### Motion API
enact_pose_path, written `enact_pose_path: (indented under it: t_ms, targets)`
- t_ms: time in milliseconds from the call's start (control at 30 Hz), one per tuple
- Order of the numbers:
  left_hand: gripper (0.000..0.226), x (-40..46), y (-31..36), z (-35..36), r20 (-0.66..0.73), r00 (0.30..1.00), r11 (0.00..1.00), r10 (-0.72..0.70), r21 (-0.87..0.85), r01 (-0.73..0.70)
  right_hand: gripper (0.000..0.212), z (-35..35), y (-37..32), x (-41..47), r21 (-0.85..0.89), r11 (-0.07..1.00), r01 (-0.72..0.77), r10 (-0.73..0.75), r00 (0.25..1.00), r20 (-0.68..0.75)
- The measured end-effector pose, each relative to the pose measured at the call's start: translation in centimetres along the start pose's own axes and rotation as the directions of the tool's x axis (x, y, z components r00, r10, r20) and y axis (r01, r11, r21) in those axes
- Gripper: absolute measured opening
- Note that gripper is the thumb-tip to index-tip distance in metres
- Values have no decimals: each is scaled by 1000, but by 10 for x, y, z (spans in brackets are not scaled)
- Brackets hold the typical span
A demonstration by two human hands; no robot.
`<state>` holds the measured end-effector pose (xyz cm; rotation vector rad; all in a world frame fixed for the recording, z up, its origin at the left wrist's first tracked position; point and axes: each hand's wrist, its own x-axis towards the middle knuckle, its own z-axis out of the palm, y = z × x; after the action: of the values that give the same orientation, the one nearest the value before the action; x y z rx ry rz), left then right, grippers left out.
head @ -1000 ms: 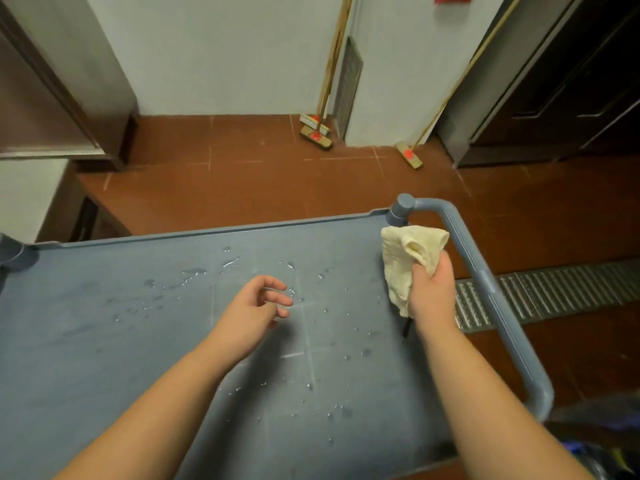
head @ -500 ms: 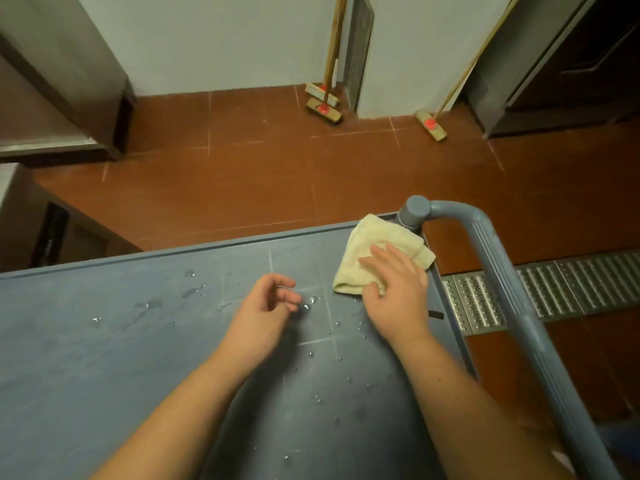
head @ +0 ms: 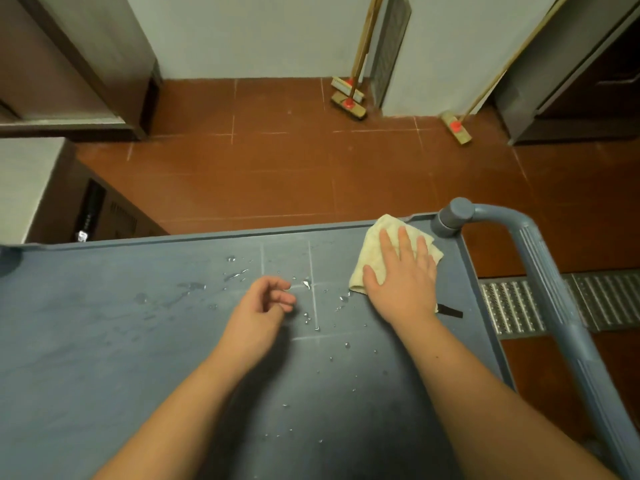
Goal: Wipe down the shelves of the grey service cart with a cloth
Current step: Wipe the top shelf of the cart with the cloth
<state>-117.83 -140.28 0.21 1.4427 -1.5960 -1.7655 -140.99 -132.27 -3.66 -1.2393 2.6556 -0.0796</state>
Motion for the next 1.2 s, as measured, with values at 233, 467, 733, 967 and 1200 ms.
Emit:
enact_pose_path:
  t_ms: [233,467,733,967,1200]
  targets:
    - [41,-14,-14,-59,-63,998,999,-26,-29,25,68,11,-73,-17,-35,993,113,-113,994,-1]
    - [41,-28,-28,-123,-160,985,992,-57,-121,38,67,30,-162,-36,-17,973,229,-229,973,10]
    - [42,-51,-60,-214,-243,966,982,-94,-184,49,67,45,-249,-57,-39,950,311,-310,950,29]
    - [40,-77,-88,-291,-332,935,971,-128,-233,50,64,65,-353,-80,-22,906,424,-423,906,15]
    - [37,-112,-117,-338,-404,895,949,-189,-308,61,63,85,-454,-114,-16,838,545,-545,838,24]
